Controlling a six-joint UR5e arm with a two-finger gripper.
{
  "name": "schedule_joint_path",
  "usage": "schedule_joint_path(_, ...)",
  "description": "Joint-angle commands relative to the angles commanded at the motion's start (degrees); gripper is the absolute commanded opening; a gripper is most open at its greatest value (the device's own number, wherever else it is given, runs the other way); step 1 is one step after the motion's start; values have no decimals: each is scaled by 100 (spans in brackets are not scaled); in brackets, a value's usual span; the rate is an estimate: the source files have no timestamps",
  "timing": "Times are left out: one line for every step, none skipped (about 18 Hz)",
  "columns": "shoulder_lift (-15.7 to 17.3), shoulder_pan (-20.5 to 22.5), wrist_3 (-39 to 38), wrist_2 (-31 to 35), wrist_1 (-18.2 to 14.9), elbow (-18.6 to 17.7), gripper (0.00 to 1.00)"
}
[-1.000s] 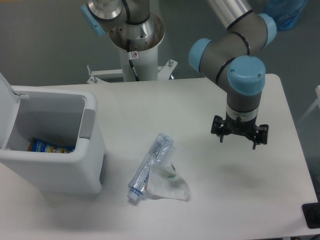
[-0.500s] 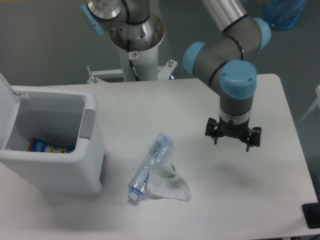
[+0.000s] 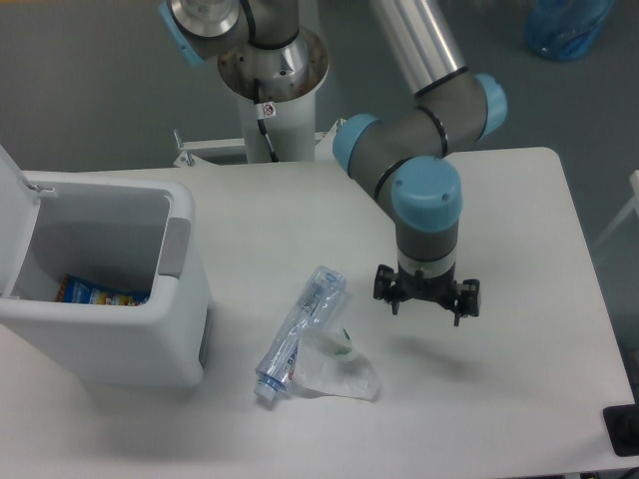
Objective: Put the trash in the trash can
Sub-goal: 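Move the gripper down toward the clear plastic bag on the table, then close the gripper on the clear plastic bag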
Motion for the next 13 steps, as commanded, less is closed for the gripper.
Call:
schedule_joint_path(-44,-131,0,9,17,17,100)
schedule_joint_path(-62,-185,-9,9,9,9,100)
schedule_joint_path(-53,-290,-18,9,0,-17,100)
schedule_joint_path(-36,-421,-9,9,0,-70,100)
schedule_joint_path(-36,-518,-9,9,0,-96,100)
schedule_joint_path(-44,-563,-9,0,0,-97,100)
schedule_joint_path(-53,-633,0,0,9,-79,100)
schedule_joint_path(-71,-660,9,0,9,-53,100)
schedule_joint_path(-71,-660,52,-9,17,-44,100)
schedule_joint_path(-71,-660,70,-17,26,-35,100)
schedule_joint_path(-80,-660,96,-26,35,-26,100)
schedule_joint_path(-88,-677,192,-26,35,-35,100)
schedule_joint_path(-158,-730,350,-9,53,8,99)
